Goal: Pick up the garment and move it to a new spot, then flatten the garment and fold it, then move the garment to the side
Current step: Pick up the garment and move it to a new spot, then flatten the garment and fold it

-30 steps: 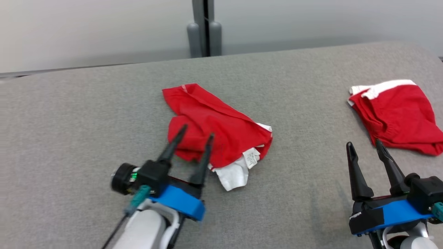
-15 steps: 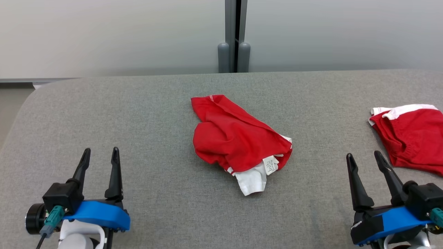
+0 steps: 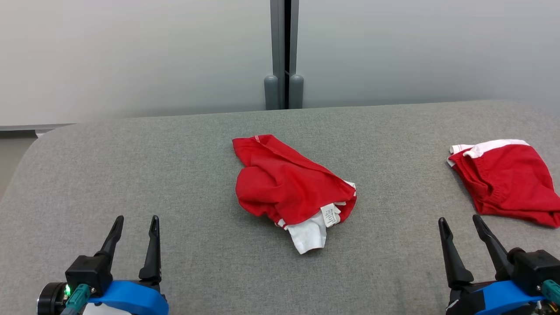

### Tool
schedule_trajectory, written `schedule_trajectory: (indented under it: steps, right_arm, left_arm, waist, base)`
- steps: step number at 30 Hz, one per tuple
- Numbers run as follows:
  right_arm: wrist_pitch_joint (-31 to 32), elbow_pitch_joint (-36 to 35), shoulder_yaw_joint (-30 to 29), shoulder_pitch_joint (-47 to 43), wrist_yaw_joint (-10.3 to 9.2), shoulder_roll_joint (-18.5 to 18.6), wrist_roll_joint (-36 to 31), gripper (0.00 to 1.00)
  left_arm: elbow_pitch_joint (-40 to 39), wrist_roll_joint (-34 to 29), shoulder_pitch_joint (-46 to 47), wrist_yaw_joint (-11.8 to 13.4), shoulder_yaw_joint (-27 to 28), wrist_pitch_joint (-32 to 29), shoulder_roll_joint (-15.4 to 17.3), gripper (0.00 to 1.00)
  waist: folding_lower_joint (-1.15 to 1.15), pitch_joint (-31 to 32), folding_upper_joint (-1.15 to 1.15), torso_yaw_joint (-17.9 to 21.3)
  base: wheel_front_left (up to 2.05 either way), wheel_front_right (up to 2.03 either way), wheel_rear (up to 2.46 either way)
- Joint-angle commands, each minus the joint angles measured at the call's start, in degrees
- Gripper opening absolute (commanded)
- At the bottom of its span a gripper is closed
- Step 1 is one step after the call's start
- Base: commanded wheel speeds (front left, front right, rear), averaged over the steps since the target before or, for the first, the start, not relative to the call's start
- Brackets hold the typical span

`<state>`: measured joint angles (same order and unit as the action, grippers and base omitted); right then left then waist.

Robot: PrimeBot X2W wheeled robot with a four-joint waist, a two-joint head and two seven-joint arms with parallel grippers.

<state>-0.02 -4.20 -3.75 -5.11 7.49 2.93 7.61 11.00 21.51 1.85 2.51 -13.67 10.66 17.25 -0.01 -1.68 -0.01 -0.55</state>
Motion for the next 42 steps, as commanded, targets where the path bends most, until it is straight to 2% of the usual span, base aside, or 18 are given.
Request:
schedule_trajectory:
  steps: [1,18,27,35,42]
  right_arm:
    - [0.21,-0.36,-0.07,-0.64,0.00,-0.02,-0.31,1.00]
    - [0.65,-0.49,-0.33,-0.10,0.00,-0.03,-0.02,1.00]
    - [1.74,2.12,0.82,4.05,0.00,1.64,0.22,1.00]
    - [1.45,10.61,7.80,15.27,0.00,5.66,2.81,1.00]
    - [2.09,17.95,13.07,23.90,0.00,7.62,5.85,1.00]
  left_arm:
    - [-0.45,-0.38,-0.65,0.30,-0.04,-0.24,0.30,1.00]
    - [-2.51,0.46,-0.90,1.33,-0.39,-0.15,0.58,1.00]
    - [-4.21,-0.60,3.11,1.40,-1.18,0.30,0.20,1.00]
    - [-4.30,-1.91,9.98,0.76,-2.54,2.37,-1.79,1.00]
    - [-2.35,-2.50,13.24,0.44,-2.73,3.78,-3.10,1.00]
  waist:
    - [0.01,0.02,0.01,0.01]
    - [0.01,-0.70,0.01,-0.31]
    - [0.01,-5.18,0.01,-2.64]
    - [0.01,-13.48,0.01,-7.09]
    - [0.01,-17.19,0.01,-8.22]
  base:
    - [0.00,0.00,0.00]
    - [0.00,0.00,0.00]
    - [0.00,0.00,0.00]
    - [0.00,0.00,0.00]
    - [0.00,0.00,0.00]
